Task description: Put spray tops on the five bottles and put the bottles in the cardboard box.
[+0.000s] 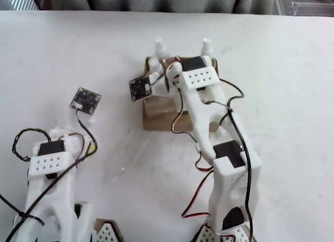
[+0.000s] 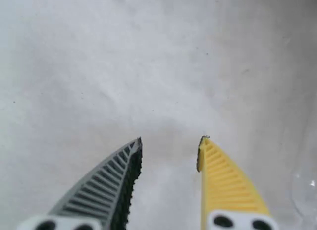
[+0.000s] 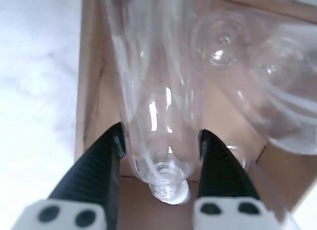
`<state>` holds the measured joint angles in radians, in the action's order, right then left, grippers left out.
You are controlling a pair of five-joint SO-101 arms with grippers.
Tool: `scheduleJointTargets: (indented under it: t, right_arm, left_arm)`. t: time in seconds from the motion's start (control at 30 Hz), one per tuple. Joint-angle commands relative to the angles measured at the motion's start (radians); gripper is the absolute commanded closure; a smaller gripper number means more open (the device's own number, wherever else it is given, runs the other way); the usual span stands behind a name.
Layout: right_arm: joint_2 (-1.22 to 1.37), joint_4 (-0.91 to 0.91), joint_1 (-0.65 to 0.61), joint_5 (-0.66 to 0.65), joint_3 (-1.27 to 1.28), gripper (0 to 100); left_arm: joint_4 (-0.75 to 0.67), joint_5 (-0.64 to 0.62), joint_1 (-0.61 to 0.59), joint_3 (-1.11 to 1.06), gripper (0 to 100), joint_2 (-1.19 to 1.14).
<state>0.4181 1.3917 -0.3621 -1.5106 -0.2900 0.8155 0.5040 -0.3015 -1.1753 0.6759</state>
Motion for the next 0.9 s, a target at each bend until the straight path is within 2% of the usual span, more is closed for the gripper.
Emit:
scheduleJointTargets:
  t: [0.0,0.53,0.67,0.87]
  right_arm:
    - [-0.015,0.059,-0.015,-0.003,-0.083,94.7]
    - [-0.016,0.328,0.012,-0.003,-0.359,97.8]
    - [-0.067,0.331,0.048,0.002,-0.345,97.8]
    - [-0.254,0.329,0.062,0.055,-0.180,98.1]
  left_arm:
    - [-0.021,0.008,0.015,0.006,82,-0.002]
    - [-0.023,0.008,0.015,0.006,82,-0.002]
    - [-0.025,0.008,0.015,0.006,82,-0.002]
    - [-0.034,0.006,0.015,0.006,82,-0.002]
